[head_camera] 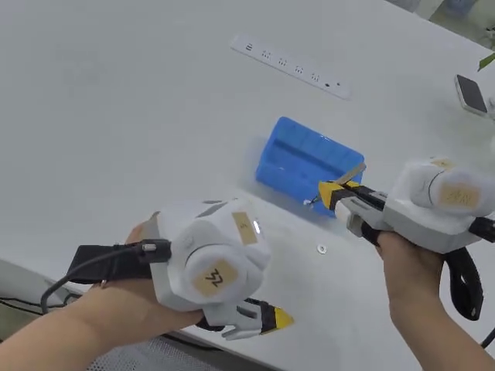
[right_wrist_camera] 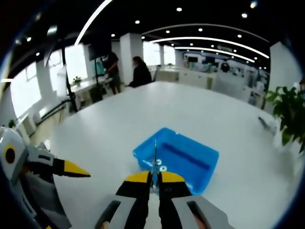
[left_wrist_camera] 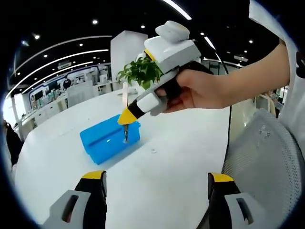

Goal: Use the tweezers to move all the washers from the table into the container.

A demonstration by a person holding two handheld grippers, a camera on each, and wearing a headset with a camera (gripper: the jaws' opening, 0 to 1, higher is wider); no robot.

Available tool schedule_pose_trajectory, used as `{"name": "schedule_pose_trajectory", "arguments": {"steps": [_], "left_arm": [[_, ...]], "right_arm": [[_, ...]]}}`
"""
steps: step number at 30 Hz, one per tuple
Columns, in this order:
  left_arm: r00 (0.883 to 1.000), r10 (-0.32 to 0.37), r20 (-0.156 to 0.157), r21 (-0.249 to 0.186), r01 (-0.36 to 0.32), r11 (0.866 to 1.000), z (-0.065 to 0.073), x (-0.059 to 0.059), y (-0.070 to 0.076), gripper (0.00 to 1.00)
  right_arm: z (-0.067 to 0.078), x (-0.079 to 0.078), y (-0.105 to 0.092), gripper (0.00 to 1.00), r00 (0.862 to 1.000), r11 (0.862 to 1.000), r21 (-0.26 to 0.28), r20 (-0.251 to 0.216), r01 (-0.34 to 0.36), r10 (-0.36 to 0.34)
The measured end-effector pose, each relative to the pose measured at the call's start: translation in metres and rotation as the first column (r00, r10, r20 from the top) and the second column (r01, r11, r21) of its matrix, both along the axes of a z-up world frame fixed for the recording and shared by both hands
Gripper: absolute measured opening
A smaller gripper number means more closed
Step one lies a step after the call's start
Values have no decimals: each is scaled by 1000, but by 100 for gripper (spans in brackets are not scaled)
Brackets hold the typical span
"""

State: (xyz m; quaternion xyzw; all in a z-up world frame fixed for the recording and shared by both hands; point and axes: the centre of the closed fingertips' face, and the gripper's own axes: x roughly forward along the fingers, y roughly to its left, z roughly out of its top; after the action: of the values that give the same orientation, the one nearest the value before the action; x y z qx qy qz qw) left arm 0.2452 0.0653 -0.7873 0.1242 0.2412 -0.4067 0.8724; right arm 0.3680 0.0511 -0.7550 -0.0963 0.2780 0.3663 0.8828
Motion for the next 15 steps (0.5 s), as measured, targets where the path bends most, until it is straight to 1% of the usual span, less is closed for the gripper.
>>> {"name": "schedule_pose_trajectory", "arguments": {"steps": [4, 7, 9, 12, 15], "left_arm": [[1000, 0, 2, -2, 0, 1000, 1, 0, 0, 89], [1000, -2, 3, 0, 2, 1000, 1, 0, 0, 89], [1000, -4, 3, -4, 4, 1000, 1, -1, -1, 89], [1000, -1, 3, 0, 1, 1000, 1, 0, 0, 89], [1000, -1, 1, 0, 1, 1000, 0, 0, 1, 89]], "right_arm": [[15, 7, 6, 2, 999, 1000, -5, 46, -12, 12], [22, 15, 8, 2, 997, 1000, -16, 78, -25, 26], [23, 21, 10, 2, 995, 999, -34, 95, -30, 34], [23, 28, 11, 2, 994, 999, -39, 99, -32, 36], [17, 34, 9, 2, 995, 998, -57, 98, -30, 35]]}}
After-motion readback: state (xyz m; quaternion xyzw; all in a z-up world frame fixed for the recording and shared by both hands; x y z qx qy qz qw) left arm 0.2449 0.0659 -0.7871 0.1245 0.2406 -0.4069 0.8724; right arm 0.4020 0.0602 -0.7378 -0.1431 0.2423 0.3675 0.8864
